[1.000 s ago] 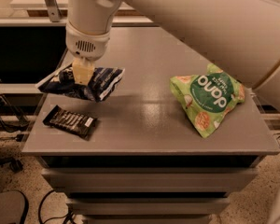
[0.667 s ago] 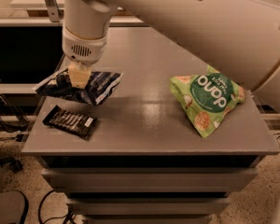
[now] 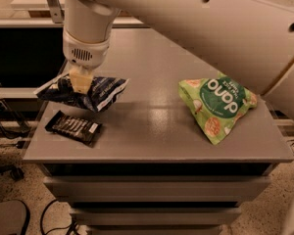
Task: Move blue chip bag near rxbar chocolate
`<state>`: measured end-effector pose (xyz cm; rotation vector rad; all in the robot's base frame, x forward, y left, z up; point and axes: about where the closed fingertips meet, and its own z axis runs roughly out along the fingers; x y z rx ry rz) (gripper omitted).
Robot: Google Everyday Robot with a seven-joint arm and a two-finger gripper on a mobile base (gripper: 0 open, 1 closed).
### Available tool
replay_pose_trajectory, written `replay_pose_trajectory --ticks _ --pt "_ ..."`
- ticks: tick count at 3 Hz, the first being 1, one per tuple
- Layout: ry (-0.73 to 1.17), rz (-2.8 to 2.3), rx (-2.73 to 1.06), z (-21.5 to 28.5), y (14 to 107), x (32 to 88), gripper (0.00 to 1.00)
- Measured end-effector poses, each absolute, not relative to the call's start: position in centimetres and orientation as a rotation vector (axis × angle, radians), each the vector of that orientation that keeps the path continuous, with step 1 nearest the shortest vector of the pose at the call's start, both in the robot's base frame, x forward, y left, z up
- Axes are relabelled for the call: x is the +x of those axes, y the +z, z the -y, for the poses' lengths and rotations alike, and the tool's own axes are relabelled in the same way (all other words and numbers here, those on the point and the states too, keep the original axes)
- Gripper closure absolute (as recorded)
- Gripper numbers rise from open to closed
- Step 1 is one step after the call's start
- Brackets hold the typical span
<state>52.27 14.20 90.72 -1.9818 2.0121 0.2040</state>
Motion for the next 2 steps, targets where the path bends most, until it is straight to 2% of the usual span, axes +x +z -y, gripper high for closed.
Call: replay_pose_trajectory --ticks 1,2 --pt "0.184 -2.017 -1.969 -14.1 90.9 52.9 0.13" --pt "0.165 -2.012 -1.962 -13.8 91.2 54.3 0.00"
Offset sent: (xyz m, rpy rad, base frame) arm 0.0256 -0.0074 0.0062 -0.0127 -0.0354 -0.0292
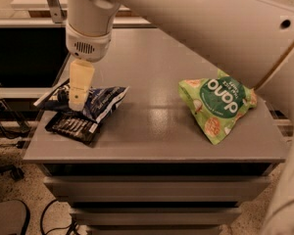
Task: Move blue chip bag near rxbar chocolate
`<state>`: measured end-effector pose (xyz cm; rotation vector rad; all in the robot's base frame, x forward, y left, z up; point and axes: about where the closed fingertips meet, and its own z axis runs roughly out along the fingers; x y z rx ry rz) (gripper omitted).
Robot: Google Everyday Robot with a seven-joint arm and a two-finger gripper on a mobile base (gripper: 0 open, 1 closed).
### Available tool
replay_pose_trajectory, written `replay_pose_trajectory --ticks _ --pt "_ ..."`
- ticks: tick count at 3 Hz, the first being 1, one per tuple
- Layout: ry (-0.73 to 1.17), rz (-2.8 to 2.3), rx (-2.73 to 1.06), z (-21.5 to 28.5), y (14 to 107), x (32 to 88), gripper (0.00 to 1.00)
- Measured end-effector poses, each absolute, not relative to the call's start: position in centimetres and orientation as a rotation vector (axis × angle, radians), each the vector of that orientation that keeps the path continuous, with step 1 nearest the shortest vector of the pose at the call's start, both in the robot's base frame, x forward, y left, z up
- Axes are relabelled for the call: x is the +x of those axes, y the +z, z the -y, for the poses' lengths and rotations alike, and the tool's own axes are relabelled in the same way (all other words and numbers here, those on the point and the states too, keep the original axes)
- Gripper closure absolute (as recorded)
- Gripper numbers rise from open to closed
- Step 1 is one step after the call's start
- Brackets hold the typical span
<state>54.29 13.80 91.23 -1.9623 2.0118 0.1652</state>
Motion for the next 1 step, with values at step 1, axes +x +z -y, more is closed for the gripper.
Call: replay_pose_trajectory --ticks 1 --pt "0.185 -2.004 -1.975 -13.86 91.18 54.60 0.00"
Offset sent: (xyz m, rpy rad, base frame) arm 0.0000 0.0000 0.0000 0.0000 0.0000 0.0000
